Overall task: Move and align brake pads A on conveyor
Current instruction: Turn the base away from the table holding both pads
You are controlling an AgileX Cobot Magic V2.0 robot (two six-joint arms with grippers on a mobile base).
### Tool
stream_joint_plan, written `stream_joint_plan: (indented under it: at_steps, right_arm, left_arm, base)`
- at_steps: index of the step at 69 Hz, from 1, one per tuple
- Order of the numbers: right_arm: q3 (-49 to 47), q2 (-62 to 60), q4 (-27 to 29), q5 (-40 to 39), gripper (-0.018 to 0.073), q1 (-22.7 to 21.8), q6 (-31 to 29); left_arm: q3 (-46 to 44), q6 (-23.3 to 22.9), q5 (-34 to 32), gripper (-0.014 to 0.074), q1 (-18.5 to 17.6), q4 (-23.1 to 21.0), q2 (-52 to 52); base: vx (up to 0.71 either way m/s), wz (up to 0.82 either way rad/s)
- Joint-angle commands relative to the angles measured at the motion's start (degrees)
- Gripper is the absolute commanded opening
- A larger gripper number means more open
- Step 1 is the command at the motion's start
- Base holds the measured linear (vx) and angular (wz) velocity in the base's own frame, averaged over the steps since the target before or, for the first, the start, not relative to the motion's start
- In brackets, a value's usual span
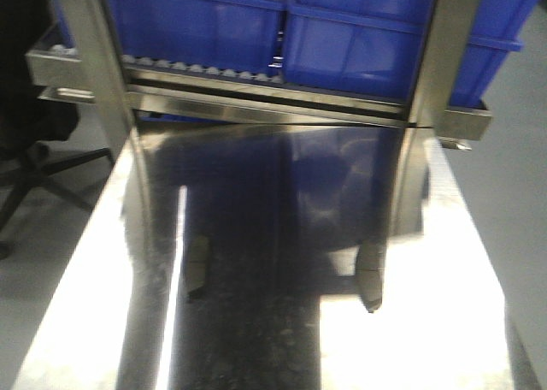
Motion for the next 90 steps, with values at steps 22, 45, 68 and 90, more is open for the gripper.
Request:
stream_joint_plan:
  at_steps: [22,45,68,90]
  right_arm:
    - [-1.5,0.7,-0.2,-5.9,-0.0005,-0.2,-0.4]
    - [-1.5,0.7,-0.2,-5.9,-0.0005,-0.2,-0.4]
    - [-1.5,0.7,-0.2,-5.9,-0.0005,-0.2,-0.4]
    - [-1.5,0.7,-0.2,-5.9,-0.0005,-0.2,-0.4]
  left_arm:
    - [-1.6,-0.2,-5.4,-0.0006,-0.4,-0.5,0.2]
    - [-1.6,-0.2,-5.4,-0.0006,-0.4,-0.5,0.2]
    - [-1.6,-0.2,-5.4,-0.0006,-0.4,-0.5,0.2]
    - [-1.6,-0.2,-5.4,-0.0006,-0.4,-0.5,0.2]
  base:
    - [-0.13,0.86]
    - [-0.17,0.98]
    - [-0.21,0.84]
    - [-0.20,0.90]
